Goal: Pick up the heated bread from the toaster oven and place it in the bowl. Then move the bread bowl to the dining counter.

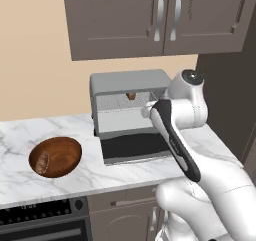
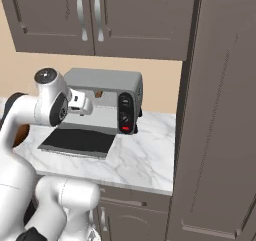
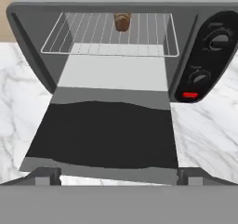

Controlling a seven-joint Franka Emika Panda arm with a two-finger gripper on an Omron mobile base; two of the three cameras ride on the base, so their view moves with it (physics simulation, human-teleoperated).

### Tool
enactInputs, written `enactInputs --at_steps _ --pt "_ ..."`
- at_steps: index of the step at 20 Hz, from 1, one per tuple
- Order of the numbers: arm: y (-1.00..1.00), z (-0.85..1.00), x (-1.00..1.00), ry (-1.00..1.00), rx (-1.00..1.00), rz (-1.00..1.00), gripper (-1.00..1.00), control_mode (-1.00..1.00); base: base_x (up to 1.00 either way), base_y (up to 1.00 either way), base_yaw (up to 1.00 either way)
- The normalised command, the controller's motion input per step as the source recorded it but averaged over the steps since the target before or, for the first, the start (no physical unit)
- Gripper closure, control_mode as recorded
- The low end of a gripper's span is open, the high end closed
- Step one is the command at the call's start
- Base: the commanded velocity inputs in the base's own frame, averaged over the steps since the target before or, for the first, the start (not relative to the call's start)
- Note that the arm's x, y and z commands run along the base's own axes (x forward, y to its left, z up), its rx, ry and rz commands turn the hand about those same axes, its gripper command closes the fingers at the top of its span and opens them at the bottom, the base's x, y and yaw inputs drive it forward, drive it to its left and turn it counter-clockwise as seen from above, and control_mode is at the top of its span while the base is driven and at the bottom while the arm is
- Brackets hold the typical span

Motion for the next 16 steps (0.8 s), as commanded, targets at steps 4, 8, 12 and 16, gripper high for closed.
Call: enactInputs --at_steps 4,8,12,16 --pt "0.18 0.05 0.16 -0.38 0.05 -0.09 -1.0 -1.0 0.0 0.0 0.0" --pt "0.06 0.01 0.17 -0.36 0.03 -0.09 -1.0 -1.0 0.0 0.0 0.0" --pt "0.0 0.02 0.17 -0.24 0.01 -0.04 -1.0 -1.0 0.0 0.0 0.0" --pt "0.0 0.02 0.08 -0.05 0.0 0.0 -1.0 -1.0 0.0 0.0 0.0"
